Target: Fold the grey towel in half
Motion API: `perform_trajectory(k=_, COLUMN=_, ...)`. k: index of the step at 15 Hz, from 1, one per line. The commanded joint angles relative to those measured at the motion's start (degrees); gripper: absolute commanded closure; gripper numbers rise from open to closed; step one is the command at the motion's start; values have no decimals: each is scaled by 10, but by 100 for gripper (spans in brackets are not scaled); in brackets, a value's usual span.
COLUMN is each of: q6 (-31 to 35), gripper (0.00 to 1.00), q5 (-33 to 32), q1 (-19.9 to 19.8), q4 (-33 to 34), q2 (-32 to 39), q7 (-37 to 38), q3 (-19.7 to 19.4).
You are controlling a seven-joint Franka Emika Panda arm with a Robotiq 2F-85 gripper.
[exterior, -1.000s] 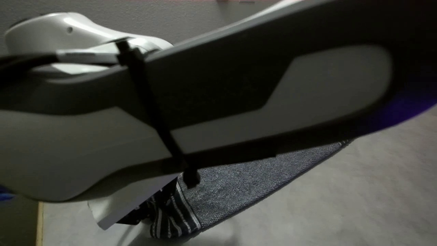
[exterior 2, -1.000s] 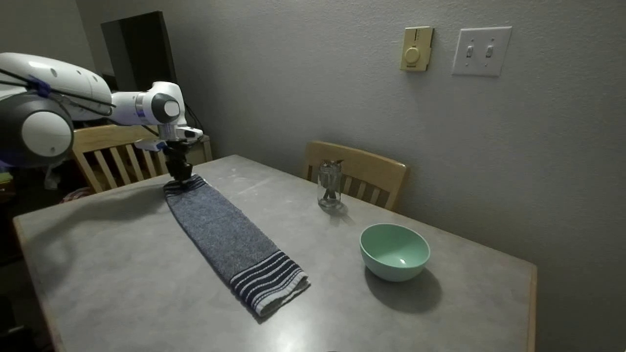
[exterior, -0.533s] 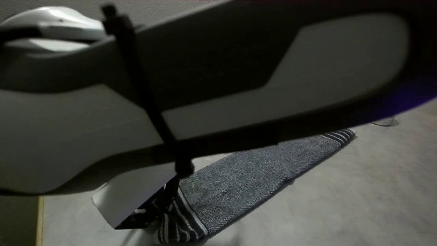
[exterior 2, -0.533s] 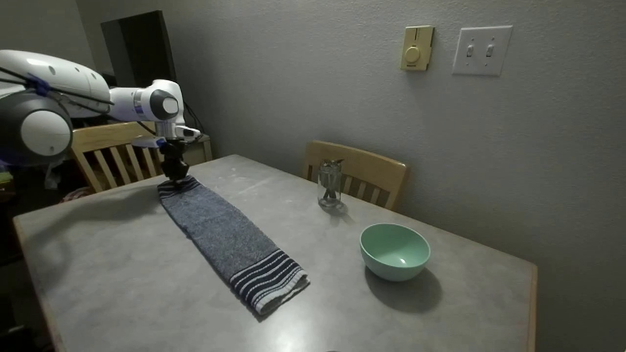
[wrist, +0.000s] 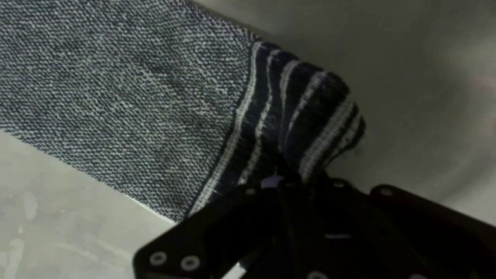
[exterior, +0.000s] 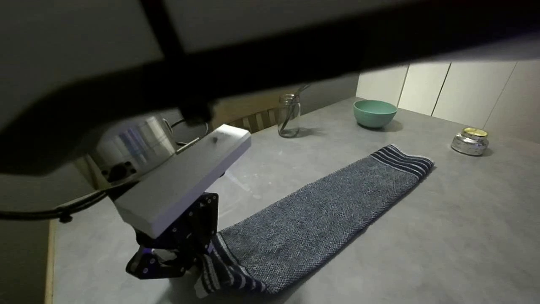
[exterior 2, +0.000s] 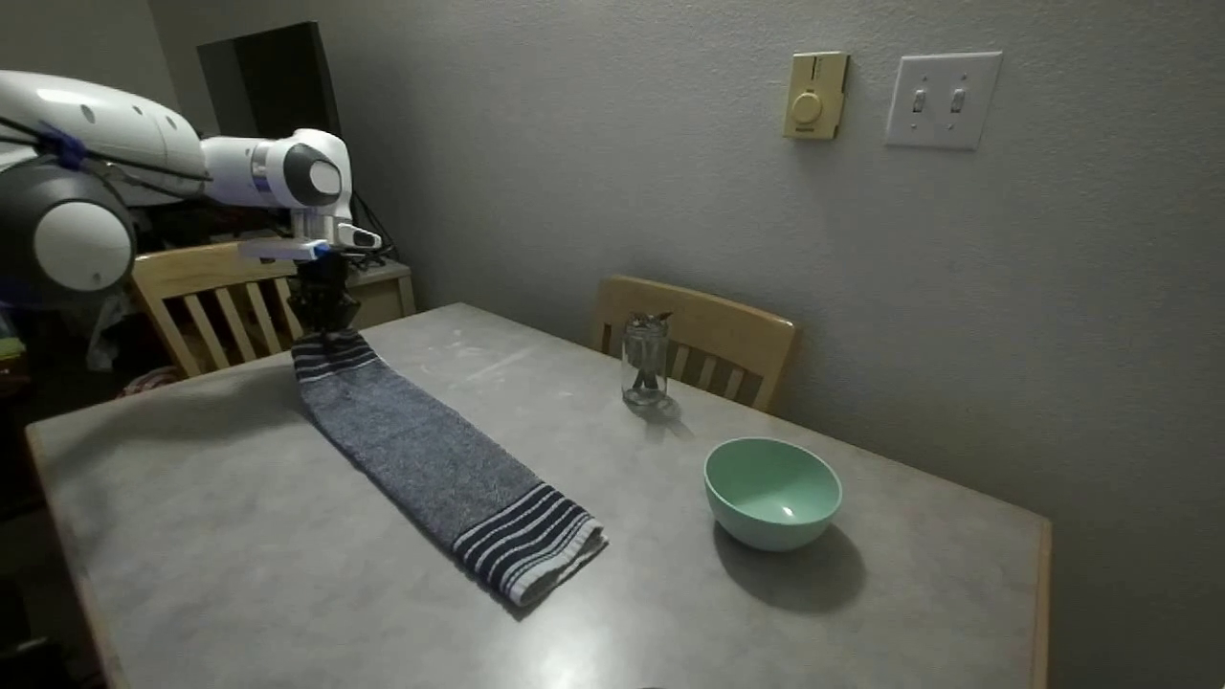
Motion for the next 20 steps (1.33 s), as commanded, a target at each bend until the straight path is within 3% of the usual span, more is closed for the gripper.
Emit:
perform_trajectory(k=1, q6=-43, gripper=98, q5=14, q1=-8, q4=-14, q2=-28, q7=-33, q3=-1)
perform_trajectory(k=9, q6=-70, gripper=98, q5=10, q1=-13, q4=-7, q2=-54, q7=-16, q3=-10)
perform_trajectory(k=20, q6=-69, gripper=98, q5=8, q1=-17, q4=-5, q2=-89, q7=72, q3=-22)
